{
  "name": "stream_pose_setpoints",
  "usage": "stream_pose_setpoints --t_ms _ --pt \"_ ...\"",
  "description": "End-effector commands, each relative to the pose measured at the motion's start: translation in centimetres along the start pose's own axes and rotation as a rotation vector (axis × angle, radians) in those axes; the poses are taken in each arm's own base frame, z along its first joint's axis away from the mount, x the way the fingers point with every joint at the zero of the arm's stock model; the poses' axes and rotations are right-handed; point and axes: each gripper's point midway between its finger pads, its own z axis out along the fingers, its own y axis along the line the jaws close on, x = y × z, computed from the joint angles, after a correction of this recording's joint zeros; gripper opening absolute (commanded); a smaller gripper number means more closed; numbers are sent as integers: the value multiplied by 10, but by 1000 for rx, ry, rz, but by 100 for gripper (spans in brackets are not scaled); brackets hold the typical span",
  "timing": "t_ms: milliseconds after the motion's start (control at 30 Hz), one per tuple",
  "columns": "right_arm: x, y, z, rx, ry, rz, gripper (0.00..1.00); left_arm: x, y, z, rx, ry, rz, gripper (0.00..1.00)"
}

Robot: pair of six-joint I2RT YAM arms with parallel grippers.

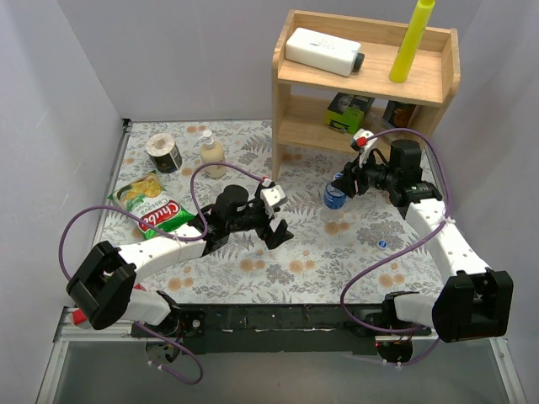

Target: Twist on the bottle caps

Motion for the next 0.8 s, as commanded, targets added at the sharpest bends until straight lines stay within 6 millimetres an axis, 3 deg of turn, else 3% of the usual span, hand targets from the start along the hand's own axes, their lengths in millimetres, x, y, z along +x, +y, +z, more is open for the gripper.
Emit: stream_pose_setpoints --t_ms 0,33,133,200,300,333,367,400,433,467,500,567,600,633,667,700,733,767 --pt "-16 -1 -7 21 -38 -47 56 -11 -2 -5 12 -41 27 98" --pt "-16 -1 -8 24 -37 -47 57 -12 -2 -6 14 -42 28 98" --pt "-21 -7 -10 58 -44 -66 76 -19 0 -6 4 -57 42 98" --pt "-39 -10 -16 80 -81 -136 78 -34 6 -7 -14 -84 64 98" --pt "-83 -19 -25 129 -176 -242 82 -85 32 -12 -72 -159 64 98" --pt "-93 -18 -26 123 -196 -258 82 -135 42 -20 -88 -241 87 98" --pt "-101 -16 -27 105 -209 -269 82 -145 52 -24 -101 -225 66 98" --pt "-123 -12 -30 79 -245 -309 82 -154 73 -29 -142 -220 42 98" --pt "-131 5 -28 -11 -273 -325 83 -176 86 -38 -172 -241 50 98" --pt "-143 12 -27 -38 -305 -350 84 -203 97 -54 -206 -251 54 98" --pt "-150 17 -22 -60 -319 -362 85 -216 129 -75 -311 -269 36 98" --pt "-159 41 -4 -133 -338 -360 88 -239 161 -109 -427 -294 10 98" --pt "-171 45 8 -168 -357 -370 88 -236 192 -139 -520 -292 -15 98" --pt "-173 70 20 -258 -362 -372 88 -238 204 -162 -577 -300 -27 98" --pt "-174 80 29 -298 -361 -372 88 -235 214 -183 -637 -302 -40 98" --pt "-174 85 47 -327 -369 -374 88 -219 238 -214 -743 -291 -67 98" --pt "-173 105 58 -389 -378 -374 89 -207 251 -236 -842 -282 -90 98" --pt "-175 115 66 -420 -386 -345 91 -207 250 -261 -902 -298 -91 98"
